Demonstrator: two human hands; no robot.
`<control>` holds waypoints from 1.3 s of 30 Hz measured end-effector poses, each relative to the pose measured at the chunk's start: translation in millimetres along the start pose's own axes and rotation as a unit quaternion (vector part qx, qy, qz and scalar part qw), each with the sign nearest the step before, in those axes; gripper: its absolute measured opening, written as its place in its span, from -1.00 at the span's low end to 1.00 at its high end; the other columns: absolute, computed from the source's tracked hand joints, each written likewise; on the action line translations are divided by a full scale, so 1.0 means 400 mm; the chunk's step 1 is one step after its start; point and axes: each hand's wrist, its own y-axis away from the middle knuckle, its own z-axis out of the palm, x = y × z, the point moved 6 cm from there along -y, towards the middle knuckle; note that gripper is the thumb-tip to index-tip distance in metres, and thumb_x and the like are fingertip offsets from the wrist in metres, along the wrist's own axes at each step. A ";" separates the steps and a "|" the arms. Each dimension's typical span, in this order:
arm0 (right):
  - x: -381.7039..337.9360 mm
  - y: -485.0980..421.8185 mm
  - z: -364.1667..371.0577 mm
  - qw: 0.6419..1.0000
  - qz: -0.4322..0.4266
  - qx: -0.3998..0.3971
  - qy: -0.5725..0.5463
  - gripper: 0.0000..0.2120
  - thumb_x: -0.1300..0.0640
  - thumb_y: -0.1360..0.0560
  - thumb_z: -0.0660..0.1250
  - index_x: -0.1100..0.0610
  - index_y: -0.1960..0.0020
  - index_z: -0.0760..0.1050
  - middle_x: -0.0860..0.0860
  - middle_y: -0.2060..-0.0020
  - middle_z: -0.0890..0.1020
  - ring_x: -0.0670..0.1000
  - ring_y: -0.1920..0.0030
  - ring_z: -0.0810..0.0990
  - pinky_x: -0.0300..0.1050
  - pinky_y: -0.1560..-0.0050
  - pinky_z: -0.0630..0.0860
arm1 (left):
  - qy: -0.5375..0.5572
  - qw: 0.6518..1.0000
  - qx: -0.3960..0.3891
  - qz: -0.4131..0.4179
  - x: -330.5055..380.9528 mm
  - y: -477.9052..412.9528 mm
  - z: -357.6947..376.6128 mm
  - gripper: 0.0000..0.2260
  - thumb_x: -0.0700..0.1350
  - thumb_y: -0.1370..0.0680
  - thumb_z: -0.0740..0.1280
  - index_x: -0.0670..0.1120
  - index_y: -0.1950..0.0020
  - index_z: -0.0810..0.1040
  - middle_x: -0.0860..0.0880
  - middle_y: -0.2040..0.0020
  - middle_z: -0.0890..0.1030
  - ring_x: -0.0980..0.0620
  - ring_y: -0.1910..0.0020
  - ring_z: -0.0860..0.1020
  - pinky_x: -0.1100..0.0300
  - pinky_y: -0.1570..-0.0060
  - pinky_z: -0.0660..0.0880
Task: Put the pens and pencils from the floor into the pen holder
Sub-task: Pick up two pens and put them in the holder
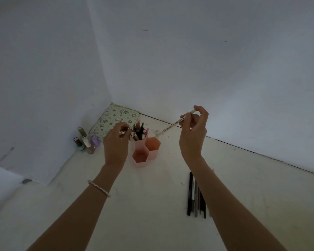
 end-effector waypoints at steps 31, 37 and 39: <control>0.000 0.004 0.012 0.999 0.012 0.016 -0.029 -0.79 0.17 -0.63 0.15 0.02 -0.26 0.33 -0.03 0.21 0.66 0.01 0.24 0.63 -0.15 0.18 0.60 | -0.153 0.985 -0.022 0.080 0.017 -0.020 0.029 -0.61 -0.01 -0.65 0.10 -0.06 -0.45 0.42 -0.13 -0.45 0.39 -0.10 -0.45 0.31 -0.05 -0.42 0.23; -0.061 0.001 0.112 0.998 -0.050 -0.037 -0.020 -0.80 0.19 -0.65 0.14 0.01 -0.25 0.29 0.00 0.19 0.63 -0.04 0.27 0.60 -0.23 0.25 0.57 | -0.067 0.996 0.061 0.018 0.001 -0.039 -0.045 -0.60 -0.20 -0.59 0.17 -0.15 -0.43 0.37 -0.15 -0.32 0.46 -0.06 -0.27 0.43 0.21 -0.24 0.33; -0.058 0.014 0.154 0.992 -0.073 -0.093 0.036 -0.81 0.16 -0.66 0.13 0.00 -0.25 0.28 0.01 0.20 0.61 -0.03 0.25 0.59 -0.15 0.22 0.57 | -0.045 0.997 0.067 0.017 0.009 -0.043 -0.053 -0.60 -0.25 -0.58 0.19 -0.15 -0.42 0.37 -0.15 -0.28 0.47 -0.01 -0.16 0.50 0.19 -0.13 0.46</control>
